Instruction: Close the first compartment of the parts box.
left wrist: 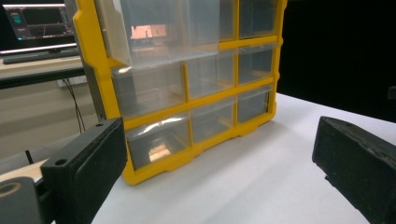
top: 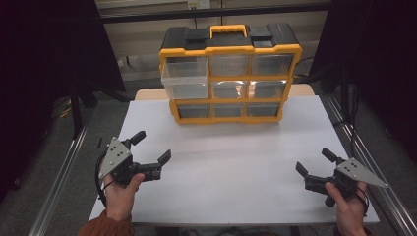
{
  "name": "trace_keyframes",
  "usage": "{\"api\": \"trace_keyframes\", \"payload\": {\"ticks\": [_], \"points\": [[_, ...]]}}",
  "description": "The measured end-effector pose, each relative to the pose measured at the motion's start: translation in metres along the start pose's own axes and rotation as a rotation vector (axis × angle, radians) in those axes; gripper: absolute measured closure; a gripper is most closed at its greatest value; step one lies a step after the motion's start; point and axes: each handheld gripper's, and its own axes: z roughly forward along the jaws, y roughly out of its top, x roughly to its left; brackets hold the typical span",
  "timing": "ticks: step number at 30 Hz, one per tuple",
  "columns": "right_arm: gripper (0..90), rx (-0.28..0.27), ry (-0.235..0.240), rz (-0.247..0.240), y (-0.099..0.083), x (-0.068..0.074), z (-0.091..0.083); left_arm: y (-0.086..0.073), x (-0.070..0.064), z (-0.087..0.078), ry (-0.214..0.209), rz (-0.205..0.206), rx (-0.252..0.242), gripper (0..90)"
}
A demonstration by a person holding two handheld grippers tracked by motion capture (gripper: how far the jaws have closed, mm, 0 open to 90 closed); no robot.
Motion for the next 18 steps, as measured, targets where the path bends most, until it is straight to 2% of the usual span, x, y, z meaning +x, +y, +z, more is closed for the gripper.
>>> {"api": "trace_keyframes", "payload": {"ticks": [6,10,12,15,18], "points": [[1.4,0.002,-0.001,0.0,0.0,0.0,0.001,0.013,0.002,0.013,-0.024,0.033,0.011,2.2],[1.4,0.001,0.004,0.001,0.0,0.001,0.001,0.017,-0.001,0.018,-0.038,0.033,0.003,2.6],[1.4,0.003,0.001,0.002,0.0,0.001,0.0,0.018,-0.002,0.02,-0.044,0.023,-0.006,4.7],[1.4,0.005,0.002,-0.001,0.0,0.0,0.0,0.02,-0.001,0.023,-0.044,0.03,-0.009,8.3],[1.4,0.007,0.002,0.0,-0.001,-0.001,0.0,0.023,-0.001,0.027,-0.045,0.021,-0.04,16.3]]}}
